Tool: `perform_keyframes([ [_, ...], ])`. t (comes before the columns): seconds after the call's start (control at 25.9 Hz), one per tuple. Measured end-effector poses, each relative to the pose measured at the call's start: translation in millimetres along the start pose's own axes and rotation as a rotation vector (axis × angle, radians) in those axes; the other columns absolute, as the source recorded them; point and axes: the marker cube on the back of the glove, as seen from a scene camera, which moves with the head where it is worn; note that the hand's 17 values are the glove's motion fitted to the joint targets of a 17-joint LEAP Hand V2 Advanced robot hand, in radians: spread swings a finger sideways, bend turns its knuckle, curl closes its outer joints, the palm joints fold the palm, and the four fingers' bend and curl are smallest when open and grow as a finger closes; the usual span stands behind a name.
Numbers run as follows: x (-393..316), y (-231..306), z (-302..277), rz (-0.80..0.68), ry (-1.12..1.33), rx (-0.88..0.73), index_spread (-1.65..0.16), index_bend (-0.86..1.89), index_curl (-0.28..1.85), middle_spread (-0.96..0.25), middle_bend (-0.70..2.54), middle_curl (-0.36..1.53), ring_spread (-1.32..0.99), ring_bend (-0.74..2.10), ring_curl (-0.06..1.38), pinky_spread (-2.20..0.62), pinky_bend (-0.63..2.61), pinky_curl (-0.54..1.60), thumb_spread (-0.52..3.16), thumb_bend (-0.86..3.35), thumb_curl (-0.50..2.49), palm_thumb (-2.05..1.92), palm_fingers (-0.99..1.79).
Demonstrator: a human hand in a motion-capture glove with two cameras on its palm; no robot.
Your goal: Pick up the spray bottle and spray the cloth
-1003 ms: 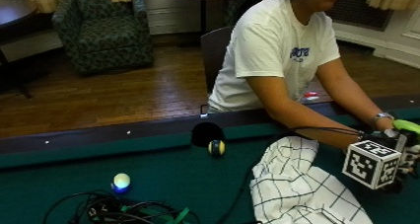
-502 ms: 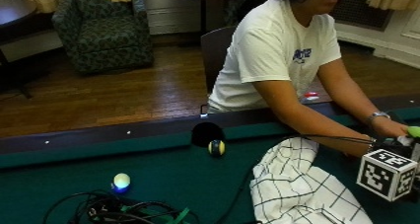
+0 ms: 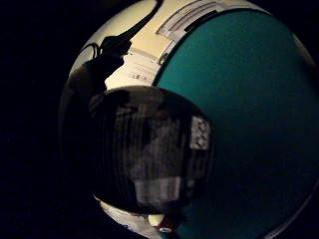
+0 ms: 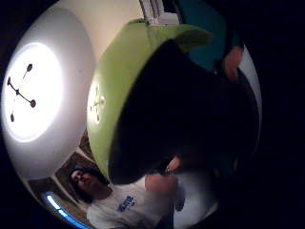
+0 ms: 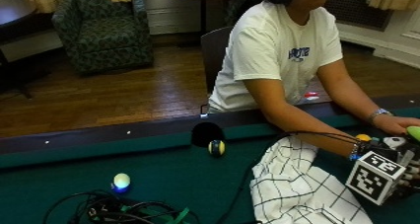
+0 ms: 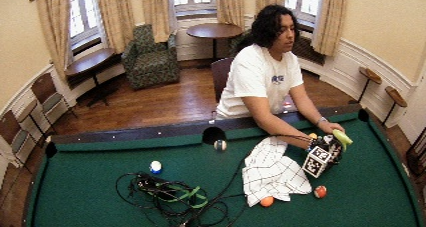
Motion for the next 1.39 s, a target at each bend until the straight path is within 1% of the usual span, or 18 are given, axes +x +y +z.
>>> perform_keyframes([
  [0.12, 5, 13, -8, 0.016, 0.094, -0.054, -0.3, 0.35, 0.6, -0.16, 0.55, 0.5, -0.16, 0.56, 0.46, 0.04, 0.22, 0.37, 0.78, -0.07, 0.68, 0.68, 0.67],
  [0.19, 6, 24, -16, 0.014, 0.162, -0.087, -0.32, 0.28, 0.58, -0.15, 0.46, 0.47, -0.15, 0.52, 0.45, 0.08, 0.26, 0.37, 0.81, -0.07, 0.64, 0.65, 0.55],
  [0.31, 6, 43, -35, -0.003, 0.308, -0.129, -0.35, 0.19, 0.53, -0.15, 0.36, 0.43, -0.15, 0.47, 0.41, 0.13, 0.3, 0.37, 0.86, -0.06, 0.6, 0.61, 0.47],
  [0.46, 0, 71, -60, -0.049, 0.624, -0.183, -0.39, 0.1, 0.44, -0.13, 0.25, 0.39, -0.13, 0.43, 0.38, 0.18, 0.35, 0.37, 0.9, -0.07, 0.55, 0.53, 0.37],
  [0.54, -7, 84, -72, -0.082, 0.769, -0.199, -0.39, 0.08, 0.41, -0.12, 0.22, 0.38, -0.12, 0.41, 0.37, 0.19, 0.38, 0.38, 0.91, -0.07, 0.52, 0.5, 0.31],
  [0.62, -15, 97, -82, -0.116, 0.854, -0.223, -0.4, 0.08, 0.39, -0.12, 0.21, 0.37, -0.12, 0.41, 0.36, 0.2, 0.39, 0.38, 0.91, -0.07, 0.5, 0.47, 0.29],
  [0.85, -40, 135, -97, -0.207, 0.871, -0.282, -0.41, 0.11, 0.34, -0.12, 0.2, 0.36, -0.11, 0.39, 0.34, 0.22, 0.4, 0.37, 0.93, -0.05, 0.45, 0.43, 0.28],
  [1.08, -60, 171, -106, -0.314, 0.982, -0.317, -0.42, 0.12, 0.31, -0.12, 0.2, 0.35, -0.11, 0.39, 0.33, 0.23, 0.4, 0.37, 0.93, -0.04, 0.42, 0.41, 0.28],
  [1.39, -82, 216, -97, -0.419, 0.987, -0.403, -0.44, 0.12, 0.28, -0.12, 0.19, 0.35, -0.11, 0.37, 0.32, 0.23, 0.42, 0.37, 0.94, -0.04, 0.39, 0.35, 0.24],
])
